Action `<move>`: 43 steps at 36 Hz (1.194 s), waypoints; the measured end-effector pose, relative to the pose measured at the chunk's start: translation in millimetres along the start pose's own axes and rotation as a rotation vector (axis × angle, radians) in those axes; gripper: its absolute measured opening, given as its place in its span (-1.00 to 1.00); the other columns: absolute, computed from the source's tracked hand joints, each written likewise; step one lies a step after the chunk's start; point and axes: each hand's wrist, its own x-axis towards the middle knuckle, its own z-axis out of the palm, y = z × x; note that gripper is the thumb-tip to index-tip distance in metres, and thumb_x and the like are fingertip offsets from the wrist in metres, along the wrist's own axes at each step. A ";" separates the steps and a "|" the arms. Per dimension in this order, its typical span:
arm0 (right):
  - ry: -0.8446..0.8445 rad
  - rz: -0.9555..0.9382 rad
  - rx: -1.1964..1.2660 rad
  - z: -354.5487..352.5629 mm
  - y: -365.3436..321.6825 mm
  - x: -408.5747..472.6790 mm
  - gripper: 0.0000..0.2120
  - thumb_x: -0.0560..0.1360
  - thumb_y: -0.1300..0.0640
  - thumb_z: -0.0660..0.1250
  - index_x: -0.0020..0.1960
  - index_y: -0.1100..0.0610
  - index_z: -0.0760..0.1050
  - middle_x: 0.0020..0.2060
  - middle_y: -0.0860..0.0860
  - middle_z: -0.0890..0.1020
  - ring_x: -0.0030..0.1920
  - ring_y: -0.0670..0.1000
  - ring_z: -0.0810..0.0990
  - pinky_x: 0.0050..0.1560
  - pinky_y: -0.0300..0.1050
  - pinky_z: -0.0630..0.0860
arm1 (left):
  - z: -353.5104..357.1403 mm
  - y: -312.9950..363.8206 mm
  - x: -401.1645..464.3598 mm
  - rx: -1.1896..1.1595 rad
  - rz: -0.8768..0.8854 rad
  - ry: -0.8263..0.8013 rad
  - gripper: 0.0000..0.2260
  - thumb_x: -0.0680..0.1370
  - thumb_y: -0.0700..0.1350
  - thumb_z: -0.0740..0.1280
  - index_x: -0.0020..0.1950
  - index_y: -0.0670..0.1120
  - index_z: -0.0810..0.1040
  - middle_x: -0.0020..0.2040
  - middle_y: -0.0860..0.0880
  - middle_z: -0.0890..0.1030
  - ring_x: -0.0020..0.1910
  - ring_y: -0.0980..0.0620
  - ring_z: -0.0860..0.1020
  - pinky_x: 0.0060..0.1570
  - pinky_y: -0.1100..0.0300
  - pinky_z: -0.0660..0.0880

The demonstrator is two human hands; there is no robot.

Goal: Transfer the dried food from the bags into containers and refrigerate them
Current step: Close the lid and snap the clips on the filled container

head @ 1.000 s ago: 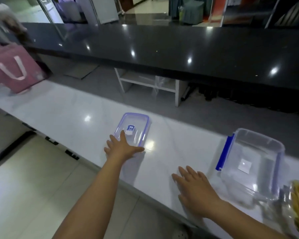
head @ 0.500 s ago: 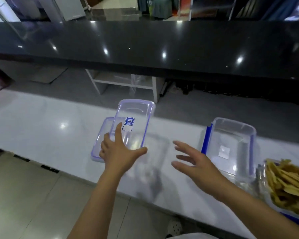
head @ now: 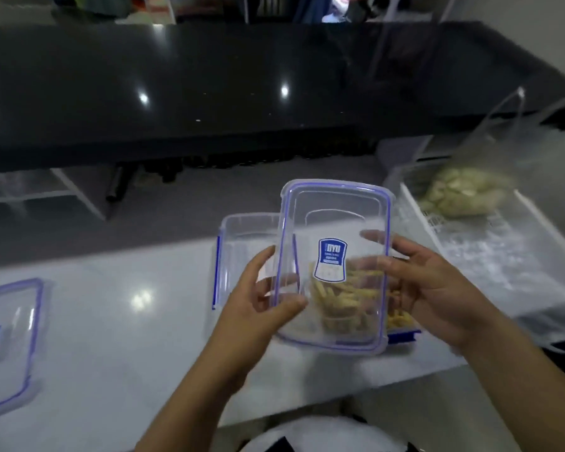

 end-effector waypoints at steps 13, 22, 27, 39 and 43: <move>0.200 -0.154 -0.593 -25.9 -15.0 -13.9 0.30 -0.03 -0.54 0.50 0.49 -0.48 -0.24 0.57 -0.26 0.03 0.56 -0.05 0.14 0.47 0.23 0.29 | 111.0 9.9 2.1 -0.093 0.073 -0.205 -0.51 0.55 -0.36 0.36 0.41 0.03 0.48 0.24 -0.02 0.66 0.22 -0.02 0.63 0.11 0.09 0.61; -0.148 -0.144 -0.616 -49.6 -24.5 8.0 0.20 0.05 -0.34 0.61 0.48 -0.51 -0.06 0.49 -0.33 0.16 0.35 -0.44 0.31 0.17 -0.36 0.50 | 116.2 8.8 -3.6 0.032 0.105 -0.207 -0.55 0.56 -0.31 0.37 0.40 0.04 0.51 0.29 0.04 0.61 0.29 0.01 0.57 0.18 0.14 0.58; -0.139 -0.142 -1.047 -68.7 -24.2 14.9 0.18 0.02 -0.51 0.47 0.42 -0.59 -0.20 0.52 -0.31 0.02 0.51 -0.08 0.13 0.36 0.00 0.29 | 73.8 -27.1 18.6 0.732 0.092 0.475 -0.44 0.51 0.19 0.39 0.48 0.31 0.29 0.56 0.13 0.28 0.54 0.09 0.22 0.41 0.03 0.37; -0.284 -0.204 -1.645 -84.8 8.2 27.8 0.17 0.08 -0.61 0.27 0.48 -0.45 -0.36 0.58 -0.04 -0.10 0.54 0.15 -0.01 0.50 0.16 0.06 | 11.0 -68.8 53.4 1.098 -0.119 0.612 -0.19 0.46 0.36 0.34 0.61 0.13 0.10 0.64 -0.07 0.10 0.61 -0.15 0.05 0.52 -0.17 0.07; -0.351 -0.249 -1.708 -75.1 17.4 31.3 0.15 0.10 -0.57 0.28 0.47 -0.45 -0.35 0.57 0.00 -0.08 0.51 0.19 0.03 0.50 0.17 0.04 | -7.0 -54.0 55.8 1.084 -0.180 0.645 -0.23 0.49 0.28 0.38 0.60 0.10 0.14 0.63 -0.08 0.11 0.60 -0.16 0.06 0.52 -0.13 0.09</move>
